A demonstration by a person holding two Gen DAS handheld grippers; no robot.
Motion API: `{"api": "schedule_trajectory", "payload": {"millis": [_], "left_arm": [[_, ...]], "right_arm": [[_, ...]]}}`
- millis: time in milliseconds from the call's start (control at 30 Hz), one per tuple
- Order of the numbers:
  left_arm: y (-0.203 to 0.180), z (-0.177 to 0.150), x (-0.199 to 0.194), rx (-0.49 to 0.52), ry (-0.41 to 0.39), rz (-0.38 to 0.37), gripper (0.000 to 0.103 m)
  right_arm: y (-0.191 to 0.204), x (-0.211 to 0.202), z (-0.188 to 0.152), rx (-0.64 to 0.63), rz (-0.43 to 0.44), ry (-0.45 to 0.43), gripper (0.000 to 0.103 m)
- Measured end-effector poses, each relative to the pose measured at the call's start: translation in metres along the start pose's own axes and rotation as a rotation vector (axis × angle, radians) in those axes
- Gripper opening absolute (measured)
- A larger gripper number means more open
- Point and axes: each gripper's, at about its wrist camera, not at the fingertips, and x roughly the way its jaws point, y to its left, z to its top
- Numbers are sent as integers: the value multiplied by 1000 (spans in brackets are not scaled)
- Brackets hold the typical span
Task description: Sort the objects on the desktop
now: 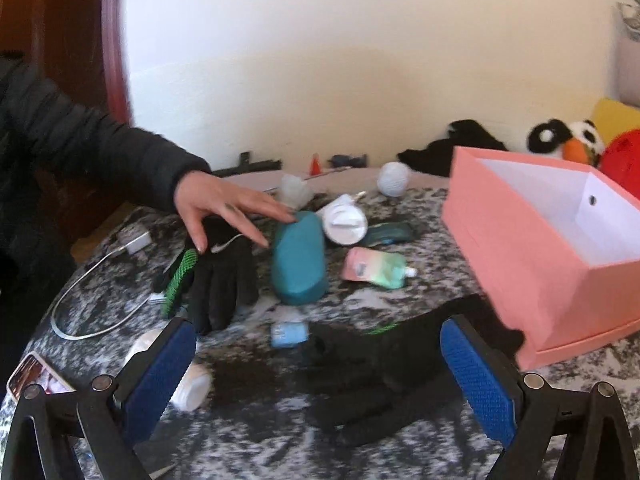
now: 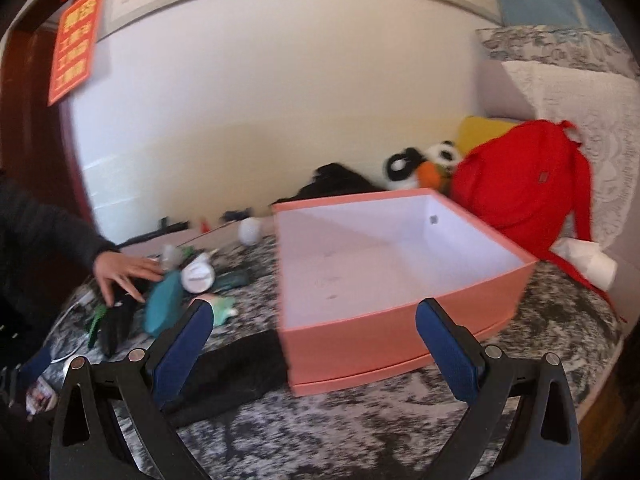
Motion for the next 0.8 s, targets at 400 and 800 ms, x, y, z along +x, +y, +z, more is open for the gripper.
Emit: {"api": "schedule_trajectory", "payload": {"millis": [400,800], "left_arm": [[104,-27,7,-88,109,133,101],[114,-61,-14,-87,158,42,101]], "right_arm": [[50,17,-11,-70,114,85,103],[69,31,-18,-57,169,137,103]]}}
